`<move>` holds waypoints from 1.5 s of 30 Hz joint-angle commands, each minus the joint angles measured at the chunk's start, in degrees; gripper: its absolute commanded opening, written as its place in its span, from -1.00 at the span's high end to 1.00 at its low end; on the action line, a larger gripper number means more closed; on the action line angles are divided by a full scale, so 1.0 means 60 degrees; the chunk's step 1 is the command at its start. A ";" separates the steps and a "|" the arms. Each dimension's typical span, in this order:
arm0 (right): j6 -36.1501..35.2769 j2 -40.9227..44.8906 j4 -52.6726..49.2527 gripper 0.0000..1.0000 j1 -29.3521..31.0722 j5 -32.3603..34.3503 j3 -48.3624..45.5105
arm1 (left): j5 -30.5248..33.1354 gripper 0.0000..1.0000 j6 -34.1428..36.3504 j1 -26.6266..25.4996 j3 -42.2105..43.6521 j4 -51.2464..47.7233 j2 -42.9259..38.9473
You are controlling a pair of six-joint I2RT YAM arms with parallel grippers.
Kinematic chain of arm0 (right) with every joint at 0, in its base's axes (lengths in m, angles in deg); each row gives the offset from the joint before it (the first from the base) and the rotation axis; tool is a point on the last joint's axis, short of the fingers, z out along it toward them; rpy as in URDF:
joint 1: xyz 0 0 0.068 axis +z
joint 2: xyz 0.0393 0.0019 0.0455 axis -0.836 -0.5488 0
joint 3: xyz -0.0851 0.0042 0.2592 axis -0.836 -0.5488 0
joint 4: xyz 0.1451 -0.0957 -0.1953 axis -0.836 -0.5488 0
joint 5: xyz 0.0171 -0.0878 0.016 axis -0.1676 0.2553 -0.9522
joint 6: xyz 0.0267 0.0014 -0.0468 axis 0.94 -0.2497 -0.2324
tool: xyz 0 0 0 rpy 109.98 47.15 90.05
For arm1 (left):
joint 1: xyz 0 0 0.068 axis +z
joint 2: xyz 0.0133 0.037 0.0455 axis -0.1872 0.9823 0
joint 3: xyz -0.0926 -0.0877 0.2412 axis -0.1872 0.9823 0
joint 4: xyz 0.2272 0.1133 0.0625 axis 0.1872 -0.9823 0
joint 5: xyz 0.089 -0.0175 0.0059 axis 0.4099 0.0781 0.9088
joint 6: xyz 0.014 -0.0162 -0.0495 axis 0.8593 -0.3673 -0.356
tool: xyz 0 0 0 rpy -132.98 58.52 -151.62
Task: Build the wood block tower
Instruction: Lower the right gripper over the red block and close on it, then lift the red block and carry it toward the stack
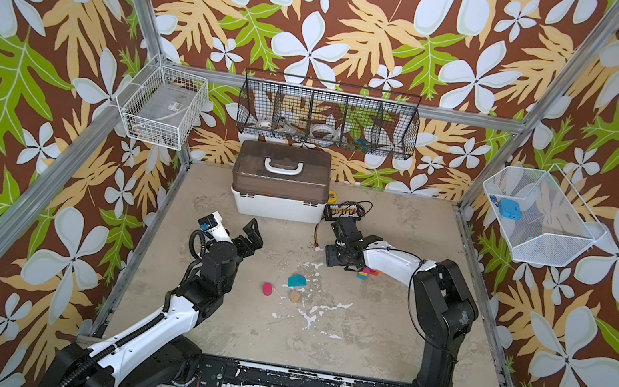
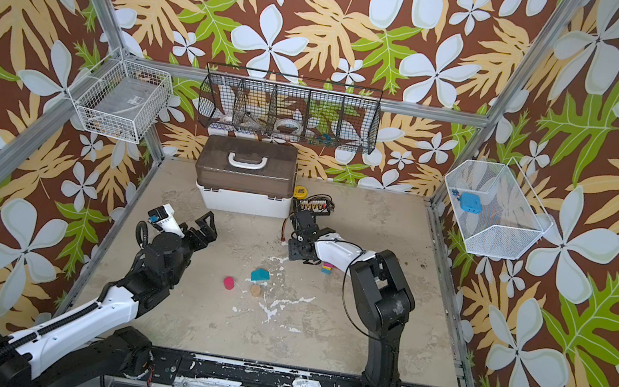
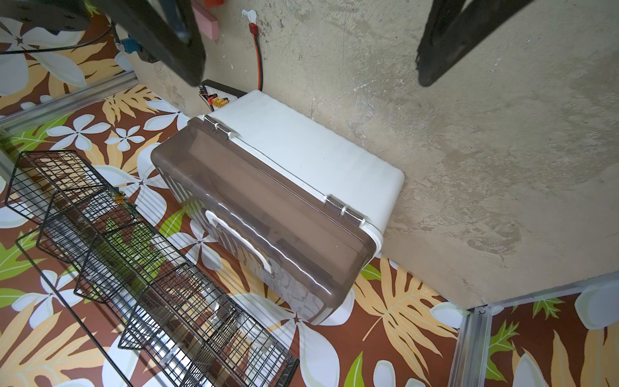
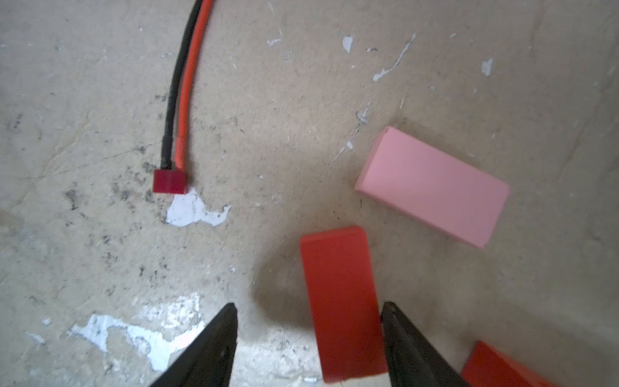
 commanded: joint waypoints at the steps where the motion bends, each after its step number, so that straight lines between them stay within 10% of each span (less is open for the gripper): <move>1: 0.0105 0.0181 0.0119 -0.35 0.0135 -0.0024 -0.0104 | 0.0004 -0.99 0.0068 0.0006 -0.0077 -0.0068 -0.0028; 16: 0.0486 -0.0484 -0.0690 -0.29 0.0171 0.1255 0.0719 | -0.0066 -0.99 0.0050 0.0006 -0.0063 -0.0042 -0.0022; 45: 0.0845 0.0232 -0.0136 0.69 0.0184 0.0552 0.0243 | -0.0171 -1.00 0.0030 0.0006 -0.0092 -0.0069 -0.0070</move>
